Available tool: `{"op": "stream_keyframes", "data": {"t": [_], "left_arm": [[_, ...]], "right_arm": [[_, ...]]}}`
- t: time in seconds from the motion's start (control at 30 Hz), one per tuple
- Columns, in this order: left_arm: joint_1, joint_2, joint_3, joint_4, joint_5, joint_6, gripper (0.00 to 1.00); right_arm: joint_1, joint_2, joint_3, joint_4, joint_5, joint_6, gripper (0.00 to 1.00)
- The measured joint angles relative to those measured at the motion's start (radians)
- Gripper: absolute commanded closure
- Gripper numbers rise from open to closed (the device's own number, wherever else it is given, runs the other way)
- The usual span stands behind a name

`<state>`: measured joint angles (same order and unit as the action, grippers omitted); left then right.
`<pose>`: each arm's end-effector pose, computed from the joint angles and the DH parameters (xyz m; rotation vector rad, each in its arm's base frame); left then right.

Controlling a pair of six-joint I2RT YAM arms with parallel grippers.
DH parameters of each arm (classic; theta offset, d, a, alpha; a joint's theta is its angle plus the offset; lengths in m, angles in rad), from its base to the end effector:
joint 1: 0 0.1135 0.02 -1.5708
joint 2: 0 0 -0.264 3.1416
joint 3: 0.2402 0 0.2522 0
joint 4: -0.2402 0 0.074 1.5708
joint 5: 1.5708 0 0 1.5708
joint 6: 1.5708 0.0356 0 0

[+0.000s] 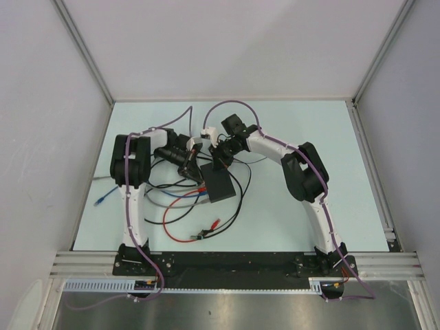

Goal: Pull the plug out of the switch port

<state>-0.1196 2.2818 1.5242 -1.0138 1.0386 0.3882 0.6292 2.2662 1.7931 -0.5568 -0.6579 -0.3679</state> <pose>0.3867 -0.0774 0.0986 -0.5239 -2.6324 1.5541 0.3810 0.3043 0.1704 -1.4231 2.1122 0.9497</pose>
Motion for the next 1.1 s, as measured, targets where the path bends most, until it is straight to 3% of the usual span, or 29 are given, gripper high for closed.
{"op": "stream_keyframes", "data": {"t": [0.7, 1.1], "left_arm": [[-0.012, 0.033, 0.09, -0.104, -0.068, -0.003, 1.0], [0.003, 0.032, 0.041, -0.081, -0.023, 0.005, 1.0]], "right_arm": [[0.003, -0.007, -0.013, 0.013, 0.006, -0.004, 1.0], [0.004, -0.008, -0.013, 0.013, 0.006, -0.004, 1.0]]}}
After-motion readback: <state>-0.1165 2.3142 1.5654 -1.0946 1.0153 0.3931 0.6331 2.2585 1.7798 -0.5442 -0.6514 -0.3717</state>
